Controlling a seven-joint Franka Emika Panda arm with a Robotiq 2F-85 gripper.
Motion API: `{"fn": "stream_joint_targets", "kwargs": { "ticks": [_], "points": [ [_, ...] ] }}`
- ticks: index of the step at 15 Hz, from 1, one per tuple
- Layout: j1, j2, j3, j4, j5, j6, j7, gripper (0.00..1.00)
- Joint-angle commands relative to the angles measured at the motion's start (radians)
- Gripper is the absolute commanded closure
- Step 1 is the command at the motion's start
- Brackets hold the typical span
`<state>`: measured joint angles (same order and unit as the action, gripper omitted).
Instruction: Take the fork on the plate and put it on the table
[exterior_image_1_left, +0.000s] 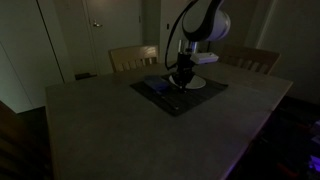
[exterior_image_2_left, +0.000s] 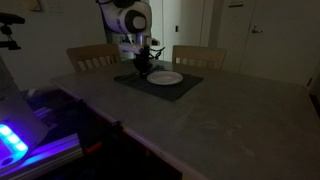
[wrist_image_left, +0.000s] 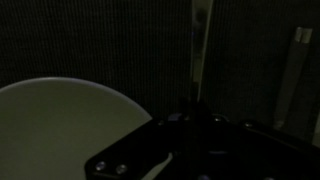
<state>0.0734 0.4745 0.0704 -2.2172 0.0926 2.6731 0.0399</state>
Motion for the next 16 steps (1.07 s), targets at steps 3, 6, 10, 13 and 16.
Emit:
{"fn": "stream_joint_targets", "kwargs": {
  "ticks": [3,6,10,13,16],
  "points": [
    [-0.031,0.019,0.023,0.008,0.033,0.032,-0.016,0.98],
    [-0.034,0.015,0.036,0.01,0.063,0.018,-0.015,0.98],
    [-0.025,0.026,0.036,0.019,0.067,0.007,-0.01,0.98],
    [-0.028,0.039,0.043,0.028,0.069,-0.004,-0.018,0.98],
    [-0.033,0.048,0.048,0.034,0.071,-0.009,-0.026,0.98]
  ]
}}
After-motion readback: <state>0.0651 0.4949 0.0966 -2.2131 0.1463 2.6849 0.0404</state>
